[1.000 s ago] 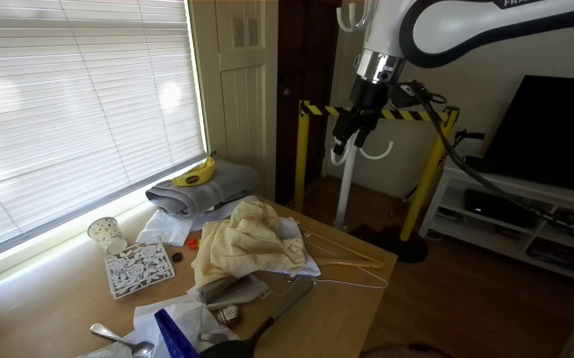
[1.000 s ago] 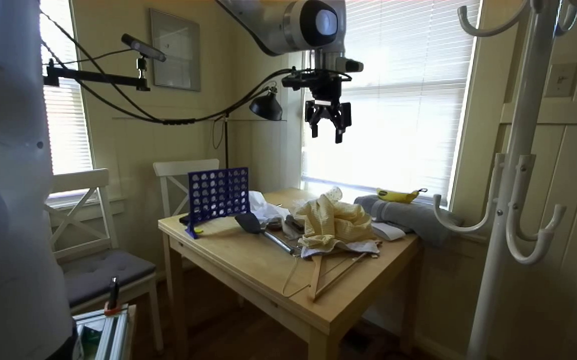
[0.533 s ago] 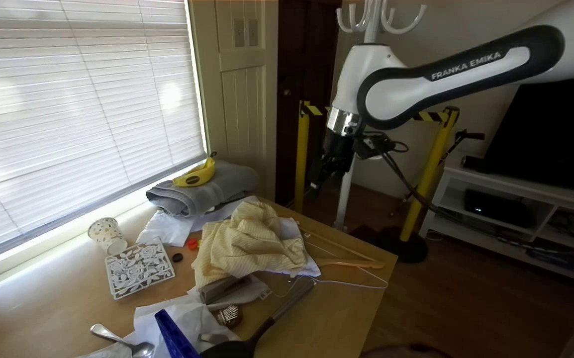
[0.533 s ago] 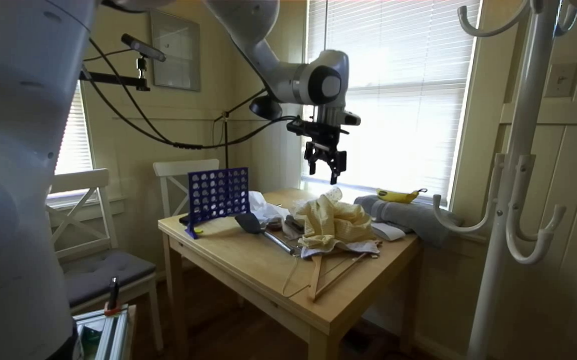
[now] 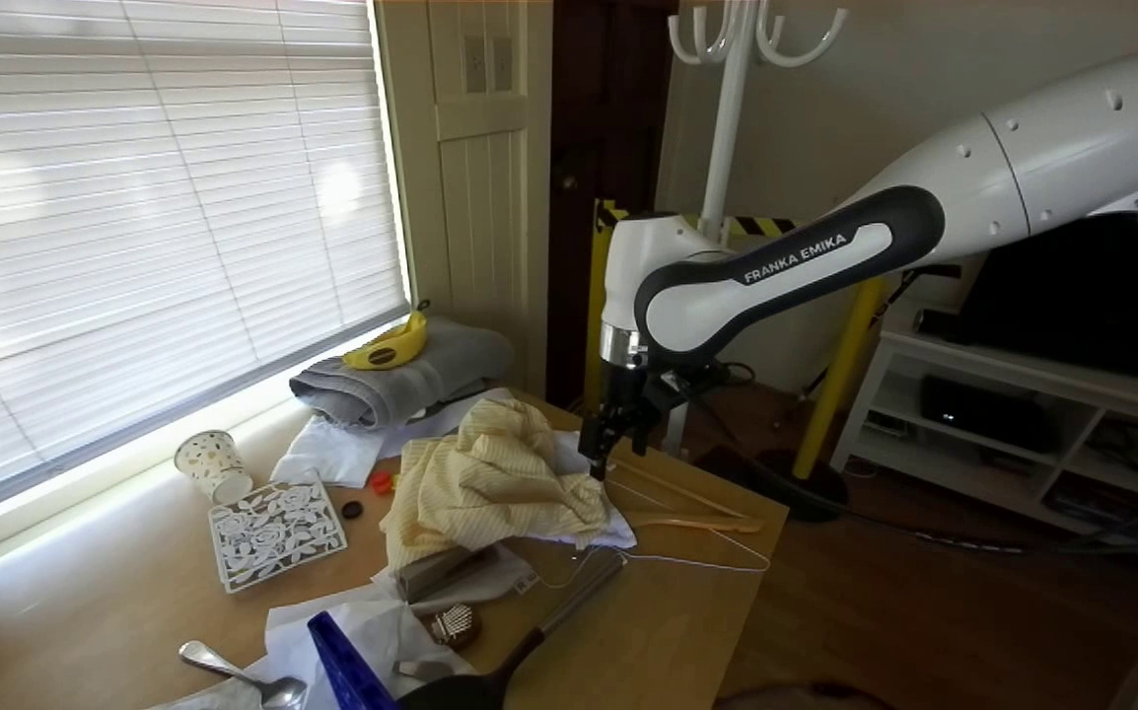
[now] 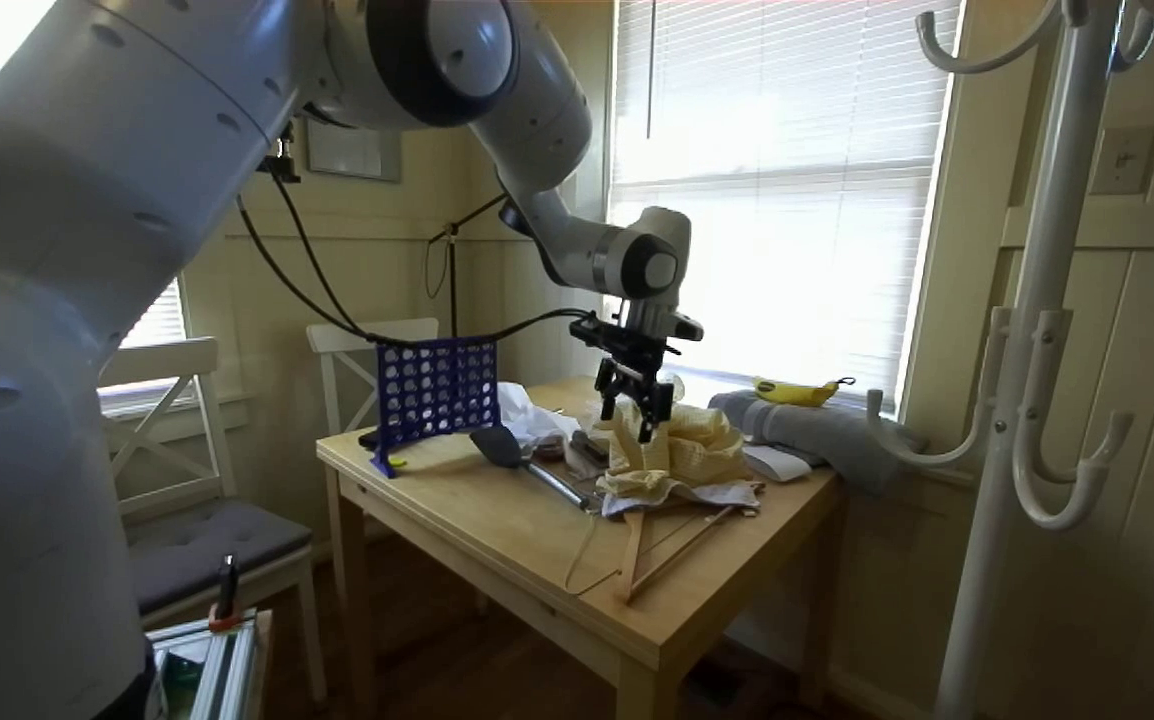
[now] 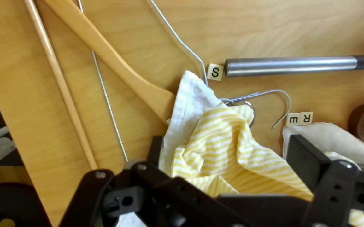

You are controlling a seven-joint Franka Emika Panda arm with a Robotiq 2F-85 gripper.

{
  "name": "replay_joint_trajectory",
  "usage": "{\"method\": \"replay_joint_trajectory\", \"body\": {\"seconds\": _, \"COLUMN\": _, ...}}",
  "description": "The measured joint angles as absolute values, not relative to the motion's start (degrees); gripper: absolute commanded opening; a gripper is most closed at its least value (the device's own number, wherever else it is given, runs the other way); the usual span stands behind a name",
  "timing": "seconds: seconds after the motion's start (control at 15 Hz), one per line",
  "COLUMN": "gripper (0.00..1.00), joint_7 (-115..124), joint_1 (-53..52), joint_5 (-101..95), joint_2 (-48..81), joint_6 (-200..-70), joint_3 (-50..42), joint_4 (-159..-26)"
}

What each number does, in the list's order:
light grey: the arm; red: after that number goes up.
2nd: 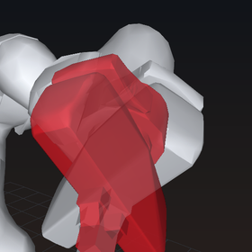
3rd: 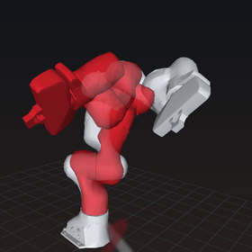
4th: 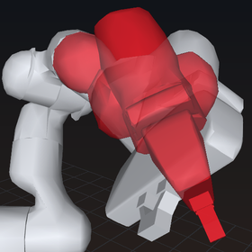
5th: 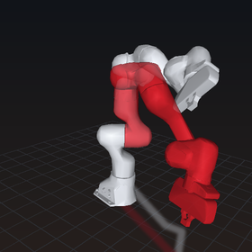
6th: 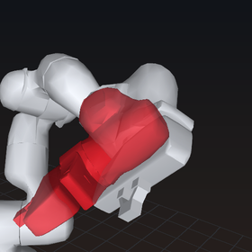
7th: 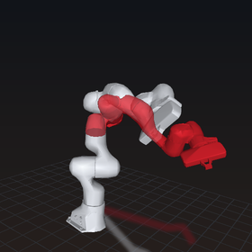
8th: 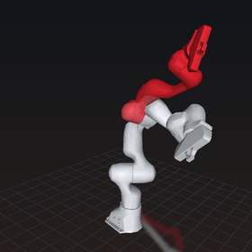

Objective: Unfold the towel on the table

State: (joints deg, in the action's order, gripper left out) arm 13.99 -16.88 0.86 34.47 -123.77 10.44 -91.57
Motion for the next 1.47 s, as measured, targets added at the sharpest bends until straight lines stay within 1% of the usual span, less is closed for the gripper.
{"method": "replay_joint_trajectory", "body": {"seconds": 0.33, "gripper": 1.00, "joint_7": 14.3, "joint_1": -17.2, "joint_5": 0.9, "joint_2": 34.2, "joint_6": -123.8, "joint_3": 9.8, "joint_4": -91.5}}
{"method": "replay_joint_trajectory", "body": {"seconds": 0.73, "gripper": 0.99, "joint_7": 16.4, "joint_1": -17.9, "joint_5": 1.1, "joint_2": 39.7, "joint_6": -126.6, "joint_3": 9.6, "joint_4": -90.4}}
{"method": "replay_joint_trajectory", "body": {"seconds": 0.87, "gripper": 0.90, "joint_7": 18.0, "joint_1": -18.1, "joint_5": 1.7, "joint_2": 41.7, "joint_6": -128.7, "joint_3": 9.5, "joint_4": -89.7}}
{"method": "replay_joint_trajectory", "body": {"seconds": 1.0, "gripper": 0.65, "joint_7": 19.4, "joint_1": -18.4, "joint_5": 1.8, "joint_2": 43.3, "joint_6": -130.1, "joint_3": 9.3, "joint_4": -88.9}}
{"method": "replay_joint_trajectory", "body": {"seconds": 1.07, "gripper": 0.56, "joint_7": 20.1, "joint_1": -18.6, "joint_5": 1.8, "joint_2": 44.0, "joint_6": -130.4, "joint_3": 9.1, "joint_4": -88.3}}
{"method": "replay_joint_trajectory", "body": {"seconds": 1.47, "gripper": 0.15, "joint_7": 22.0, "joint_1": -19.9, "joint_5": 1.8, "joint_2": 46.2, "joint_6": -130.4, "joint_3": 8.2, "joint_4": -84.7}}
